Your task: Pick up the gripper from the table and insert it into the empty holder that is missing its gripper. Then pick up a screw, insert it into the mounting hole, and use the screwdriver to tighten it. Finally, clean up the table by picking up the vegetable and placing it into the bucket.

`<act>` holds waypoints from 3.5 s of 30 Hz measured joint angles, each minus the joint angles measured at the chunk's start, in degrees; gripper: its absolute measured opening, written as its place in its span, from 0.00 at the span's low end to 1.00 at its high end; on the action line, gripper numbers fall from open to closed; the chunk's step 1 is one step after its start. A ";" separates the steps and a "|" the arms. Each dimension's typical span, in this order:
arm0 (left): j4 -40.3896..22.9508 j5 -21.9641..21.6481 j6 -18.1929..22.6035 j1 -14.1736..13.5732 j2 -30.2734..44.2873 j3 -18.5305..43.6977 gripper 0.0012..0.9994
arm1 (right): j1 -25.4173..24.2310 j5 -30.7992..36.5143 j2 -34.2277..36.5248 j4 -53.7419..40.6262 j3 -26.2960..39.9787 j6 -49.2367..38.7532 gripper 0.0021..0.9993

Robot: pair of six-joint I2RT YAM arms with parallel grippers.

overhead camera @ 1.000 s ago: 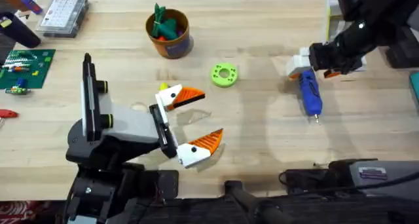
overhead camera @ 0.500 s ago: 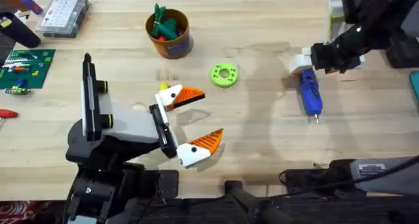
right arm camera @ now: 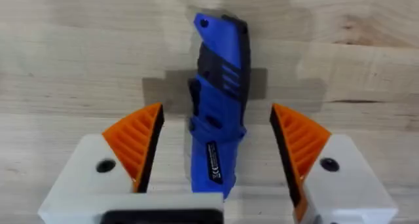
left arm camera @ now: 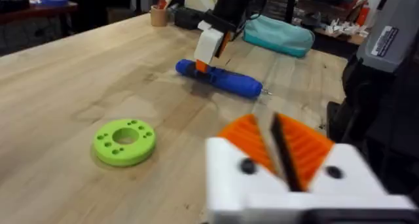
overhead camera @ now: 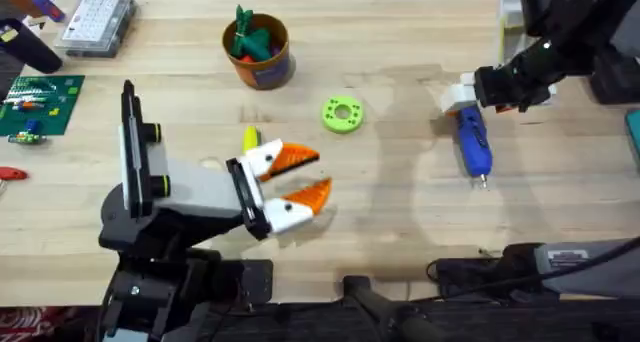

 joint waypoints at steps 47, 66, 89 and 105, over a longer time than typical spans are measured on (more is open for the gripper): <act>-1.47 0.06 0.17 0.00 0.00 0.02 0.00 | 0.02 0.17 9.86 4.65 0.00 -1.03 0.02; -1.47 0.06 0.17 0.00 0.00 0.02 0.00 | 1.09 -5.75 3.17 0.78 15.24 0.08 0.02; -1.52 0.23 0.17 0.00 0.00 0.02 0.00 | 20.37 -20.09 -11.91 26.92 25.00 2.42 0.02; -1.52 0.23 0.17 0.00 0.00 0.02 0.00 | 21.28 -36.17 -12.30 55.56 11.00 13.89 0.02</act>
